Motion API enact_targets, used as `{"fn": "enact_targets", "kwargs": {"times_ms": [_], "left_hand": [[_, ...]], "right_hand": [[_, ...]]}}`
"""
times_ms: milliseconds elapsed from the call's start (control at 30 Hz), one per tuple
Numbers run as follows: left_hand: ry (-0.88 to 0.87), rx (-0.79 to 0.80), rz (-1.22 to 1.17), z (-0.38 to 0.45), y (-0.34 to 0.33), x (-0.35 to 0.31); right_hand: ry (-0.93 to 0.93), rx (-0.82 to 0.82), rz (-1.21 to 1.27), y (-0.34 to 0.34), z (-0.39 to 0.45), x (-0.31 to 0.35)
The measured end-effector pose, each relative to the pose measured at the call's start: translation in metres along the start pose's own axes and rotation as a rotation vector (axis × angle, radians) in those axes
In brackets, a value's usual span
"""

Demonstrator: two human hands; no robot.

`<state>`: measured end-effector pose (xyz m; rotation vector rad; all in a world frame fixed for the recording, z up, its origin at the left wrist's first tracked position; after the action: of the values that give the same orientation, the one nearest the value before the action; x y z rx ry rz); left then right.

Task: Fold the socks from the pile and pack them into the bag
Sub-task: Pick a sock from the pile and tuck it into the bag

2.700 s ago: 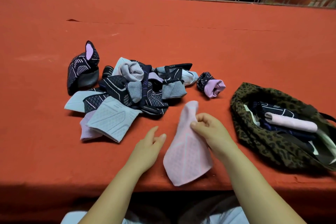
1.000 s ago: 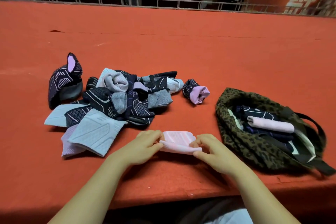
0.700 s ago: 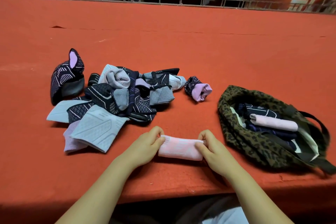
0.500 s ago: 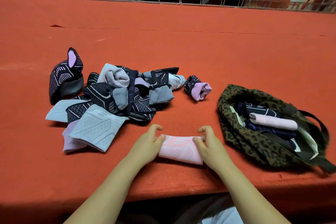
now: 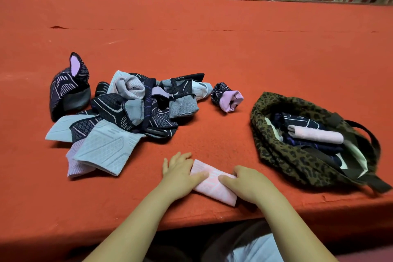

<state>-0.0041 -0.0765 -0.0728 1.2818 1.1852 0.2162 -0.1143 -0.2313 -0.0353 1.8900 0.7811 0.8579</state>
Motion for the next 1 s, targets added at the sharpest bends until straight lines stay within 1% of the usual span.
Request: {"fn": "enact_targets", "kwargs": {"times_ms": [33,67,100,133,200,300,400,533,600,700,767,833,900,933,1000], "left_hand": [[-0.020,-0.038,-0.156,0.000,0.000,-0.004],[-0.030,-0.062,-0.372,-0.001,0.002,-0.012],[-0.029,-0.071,-0.593,-0.001,0.002,-0.022],[-0.027,-0.080,-0.765,-0.001,0.003,-0.031],[-0.022,-0.100,-0.952,0.006,0.003,-0.050],[-0.069,-0.108,-1.062,0.024,0.004,-0.082],[-0.138,-0.045,-1.039,0.046,0.008,-0.121],[-0.178,0.140,-1.044,0.076,0.005,-0.181],[-0.168,0.195,-1.052,0.091,0.002,-0.208],[-0.169,0.173,-1.060,0.119,-0.005,-0.237],[-0.174,0.140,-0.998,0.136,-0.014,-0.250],[-0.181,0.126,-0.838,0.148,-0.026,-0.254],[-0.211,0.131,-0.631,0.155,-0.040,-0.251],[-0.231,0.131,-0.527,0.157,-0.045,-0.248],[-0.256,0.112,-0.354,0.159,-0.053,-0.243]], "right_hand": [[0.007,0.012,0.041,0.001,-0.002,0.000],[0.014,0.011,0.124,0.003,-0.005,-0.002],[0.016,-0.012,0.246,0.006,-0.008,-0.006],[0.013,-0.052,0.398,0.009,-0.011,-0.008],[0.012,-0.183,0.687,0.017,-0.013,-0.017],[0.042,-0.362,0.885,0.038,-0.010,-0.035],[0.038,-0.535,0.925,0.071,-0.008,-0.063],[-0.034,-0.779,0.886,0.114,-0.001,-0.118],[-0.085,-0.835,0.857,0.132,0.011,-0.144],[-0.108,-0.854,0.849,0.153,0.034,-0.170],[-0.110,-0.847,0.695,0.161,0.049,-0.185],[-0.137,-0.741,0.535,0.163,0.059,-0.199],[-0.180,-0.598,0.362,0.159,0.064,-0.211],[-0.202,-0.555,0.294,0.156,0.065,-0.216],[-0.221,-0.556,0.206,0.149,0.067,-0.222]]}}
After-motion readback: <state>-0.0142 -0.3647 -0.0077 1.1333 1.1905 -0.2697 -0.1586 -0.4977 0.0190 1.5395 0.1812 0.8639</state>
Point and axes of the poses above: each hand's wrist, its own z-axis towards the middle knuckle, its own y-axis out of the back of the hand, x = y × z, the point moved 1 cm from there along z, towards the middle knuckle, and after that the axes turned 4 degrees about -z, right-handed, at the moved point
